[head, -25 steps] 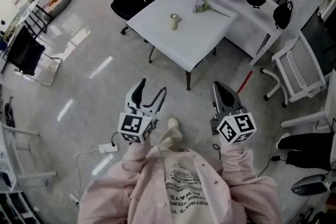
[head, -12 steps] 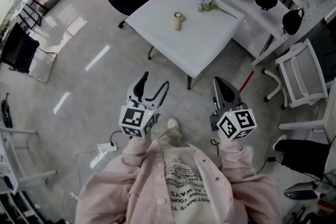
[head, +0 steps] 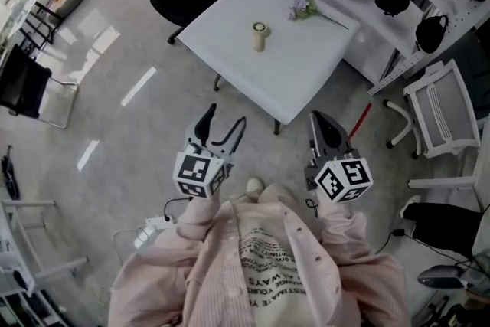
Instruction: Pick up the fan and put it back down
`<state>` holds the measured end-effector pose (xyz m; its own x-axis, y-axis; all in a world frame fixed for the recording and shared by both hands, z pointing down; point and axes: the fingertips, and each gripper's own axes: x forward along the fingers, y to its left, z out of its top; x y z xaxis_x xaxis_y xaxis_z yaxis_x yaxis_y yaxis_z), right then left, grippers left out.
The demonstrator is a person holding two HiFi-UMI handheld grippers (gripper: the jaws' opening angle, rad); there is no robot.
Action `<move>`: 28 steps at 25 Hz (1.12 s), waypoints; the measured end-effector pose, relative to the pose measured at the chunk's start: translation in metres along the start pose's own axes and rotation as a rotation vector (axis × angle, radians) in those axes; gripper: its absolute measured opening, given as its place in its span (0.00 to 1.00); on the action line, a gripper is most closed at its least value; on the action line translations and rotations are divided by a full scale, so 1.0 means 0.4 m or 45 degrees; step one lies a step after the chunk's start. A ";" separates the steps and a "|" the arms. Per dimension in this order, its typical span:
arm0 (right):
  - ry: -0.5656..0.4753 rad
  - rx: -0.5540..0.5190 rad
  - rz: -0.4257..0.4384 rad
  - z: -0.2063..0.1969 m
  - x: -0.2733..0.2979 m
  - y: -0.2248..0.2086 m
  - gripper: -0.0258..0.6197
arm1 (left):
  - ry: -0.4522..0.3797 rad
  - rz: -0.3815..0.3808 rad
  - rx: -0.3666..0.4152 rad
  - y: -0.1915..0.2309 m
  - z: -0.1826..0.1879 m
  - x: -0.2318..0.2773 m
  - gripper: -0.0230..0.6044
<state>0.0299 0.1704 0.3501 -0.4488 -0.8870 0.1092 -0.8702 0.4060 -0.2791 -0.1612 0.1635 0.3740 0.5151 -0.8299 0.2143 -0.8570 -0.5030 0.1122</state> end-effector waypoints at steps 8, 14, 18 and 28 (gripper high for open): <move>0.017 0.034 -0.047 -0.010 0.065 -0.055 0.04 | 0.017 -0.001 -0.006 0.042 0.000 0.077 0.50; 0.024 0.039 -0.038 0.002 0.170 -0.114 0.04 | 0.052 0.001 -0.020 0.090 -0.004 0.183 0.50; 0.035 0.044 -0.028 0.016 0.265 -0.153 0.04 | 0.097 0.005 -0.032 0.130 -0.008 0.276 0.50; 0.117 0.079 -0.014 0.020 0.466 -0.292 0.04 | 0.241 -0.001 -0.090 0.187 -0.048 0.517 0.50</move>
<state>0.0495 -0.0443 0.3955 -0.4584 -0.8663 0.1988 -0.8624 0.3794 -0.3353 -0.1192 -0.0412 0.4451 0.5099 -0.7659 0.3916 -0.8588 -0.4800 0.1793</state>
